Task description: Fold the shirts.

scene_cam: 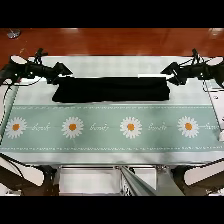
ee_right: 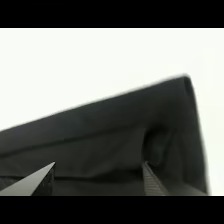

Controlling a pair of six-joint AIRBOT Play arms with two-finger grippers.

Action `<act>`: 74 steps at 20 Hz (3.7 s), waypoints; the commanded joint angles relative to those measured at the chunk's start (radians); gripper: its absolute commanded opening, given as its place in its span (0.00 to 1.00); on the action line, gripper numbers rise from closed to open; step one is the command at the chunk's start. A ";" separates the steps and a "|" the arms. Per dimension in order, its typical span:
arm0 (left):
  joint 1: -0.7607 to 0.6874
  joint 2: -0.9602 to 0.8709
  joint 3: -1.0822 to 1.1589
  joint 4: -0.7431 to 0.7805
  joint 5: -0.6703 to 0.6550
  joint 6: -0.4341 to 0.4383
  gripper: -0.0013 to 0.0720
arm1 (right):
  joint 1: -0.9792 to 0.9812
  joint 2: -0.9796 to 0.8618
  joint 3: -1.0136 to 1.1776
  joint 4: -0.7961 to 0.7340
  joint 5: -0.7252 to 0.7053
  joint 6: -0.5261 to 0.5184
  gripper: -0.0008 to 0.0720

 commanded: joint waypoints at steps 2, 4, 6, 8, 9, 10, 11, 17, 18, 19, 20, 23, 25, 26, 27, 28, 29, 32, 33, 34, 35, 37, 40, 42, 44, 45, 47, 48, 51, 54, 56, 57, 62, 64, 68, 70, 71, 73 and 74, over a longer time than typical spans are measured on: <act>0.100 -0.012 0.128 0.182 -0.165 -0.145 0.97 | -0.103 -0.016 0.080 -0.172 0.101 0.101 0.86; 0.135 0.019 0.127 0.181 -0.171 -0.131 0.97 | -0.114 -0.039 0.058 -0.250 0.170 0.142 0.86; 0.129 0.042 0.127 0.178 -0.168 -0.112 0.97 | -0.095 -0.086 0.047 -0.244 0.234 0.138 0.85; 0.107 0.053 0.127 0.178 -0.156 -0.107 0.97 | -0.056 -0.126 0.047 -0.199 0.257 0.120 0.85; 0.094 0.055 0.127 0.178 -0.151 -0.107 0.97 | -0.030 -0.139 0.047 -0.170 0.255 0.108 0.85; 0.082 0.055 0.127 0.178 -0.146 -0.107 0.97 | -0.005 -0.145 0.047 -0.146 0.250 0.100 0.85; 0.068 0.054 0.127 0.177 -0.145 -0.107 0.97 | 0.020 -0.146 0.048 -0.130 0.245 0.088 0.85; 0.026 0.056 0.135 0.055 -0.200 -0.058 0.07 | 0.045 -0.066 0.081 -0.127 0.315 0.037 0.05; 0.026 0.062 0.137 -0.009 -0.222 -0.013 0.05 | 0.041 -0.005 0.078 -0.185 0.335 0.037 0.05; 0.018 0.073 0.137 -0.062 -0.235 0.023 0.05 | 0.042 0.080 0.056 -0.269 0.350 0.036 0.05; -0.003 0.089 0.137 -0.077 -0.239 0.046 0.05 | 0.044 0.177 0.011 -0.337 0.349 0.036 0.05; -0.143 0.114 0.137 -0.046 -0.214 0.054 0.05 | 0.047 0.533 -0.205 -0.354 0.289 0.036 0.05; -0.291 0.100 0.137 -0.032 -0.153 0.046 0.05 | 0.047 0.737 -0.330 -0.326 0.275 0.052 0.05; -0.375 0.090 0.137 -0.014 -0.116 0.045 0.05 | 0.047 0.816 -0.375 -0.314 0.281 0.064 0.05; -0.470 0.077 0.137 0.025 -0.070 0.017 0.05 | 0.047 0.888 -0.413 -0.299 0.285 0.076 0.05; -0.563 0.061 0.137 0.078 -0.018 -0.026 0.05 | 0.047 0.949 -0.438 -0.283 0.287 0.087 0.05; -0.640 0.047 0.137 0.119 0.032 -0.058 0.05 | 0.047 0.994 -0.451 -0.263 0.290 0.088 0.05; -0.856 -0.016 0.145 0.149 0.178 -0.115 0.05 | 0.047 1.077 -0.453 -0.229 0.307 0.091 0.05; -0.911 -0.045 0.156 0.148 0.209 -0.140 0.05 | 0.047 1.089 -0.453 -0.220 0.316 0.091 0.05; -0.954 -0.076 0.170 0.148 0.218 -0.159 0.05 | 0.047 1.098 -0.453 -0.208 0.322 0.089 0.05; -0.995 -0.108 0.185 0.146 0.216 -0.185 0.05 | 0.047 1.099 -0.453 -0.204 0.322 0.087 0.05; -1.062 -0.153 0.194 0.107 0.212 -0.191 0.05 | 0.047 1.095 -0.453 -0.201 0.315 0.081 0.05; -1.120 -0.176 0.212 0.049 0.100 -0.118 0.05 | 0.068 1.093 -0.453 -0.202 0.302 0.063 0.05; -1.086 -0.172 0.259 0.056 0.002 -0.094 0.05 | 0.097 1.082 -0.452 -0.204 0.288 0.063 0.05; -0.969 -0.143 0.301 0.066 -0.079 -0.097 0.05 | 0.144 1.049 -0.446 -0.200 0.286 0.072 0.05; -0.882 -0.108 0.302 0.067 -0.098 -0.110 0.05 | 0.180 1.028 -0.439 -0.199 0.279 0.080 0.05; -0.686 -0.022 0.302 0.101 -0.137 -0.124 0.05 | 0.277 0.961 -0.407 -0.199 0.240 0.104 0.05; -0.575 0.029 0.302 0.143 -0.164 -0.151 0.05 | 0.328 0.919 -0.385 -0.198 0.203 0.118 0.05; -0.269 0.198 0.295 0.185 -0.219 -0.171 0.05 | 0.501 0.722 -0.263 -0.196 0.079 0.137 0.05; -0.068 0.422 0.251 0.185 -0.216 -0.104 0.05 | 0.652 0.422 -0.064 -0.193 0.004 0.143 0.05; -0.012 0.571 0.192 0.186 -0.216 -0.043 0.05 | 0.723 0.222 0.058 -0.193 0.000 0.154 0.05; -0.002 0.640 0.155 0.186 -0.216 -0.031 0.05 | 0.746 0.133 0.100 -0.191 -0.006 0.175 0.05; -0.024 0.814 -0.026 0.188 -0.174 -0.005 0.05 | 0.717 -0.079 0.263 -0.109 0.106 0.183 0.87; -0.024 0.818 -0.078 0.190 -0.173 -0.004 0.05 | 0.611 -0.016 0.336 -0.134 0.260 0.183 0.87; -0.024 0.829 -0.214 0.189 -0.173 0.016 0.05 | 0.408 0.356 0.184 -0.573 0.427 0.222 0.87; -0.025 0.849 -0.307 0.188 -0.164 0.036 0.05 | 0.348 0.617 -0.199 -0.718 0.249 0.359 0.87; -0.027 0.864 -0.362 0.185 -0.156 0.040 0.05 | 0.325 0.747 -0.441 -0.697 0.094 0.460 0.87; -0.037 0.896 -0.472 0.135 -0.154 0.040 0.05 | 0.309 0.919 -0.858 -0.523 -0.216 0.616 0.87; -0.044 0.914 -0.522 0.091 -0.153 0.056 0.05 | 0.309 0.952 -0.998 -0.373 -0.324 0.613 0.86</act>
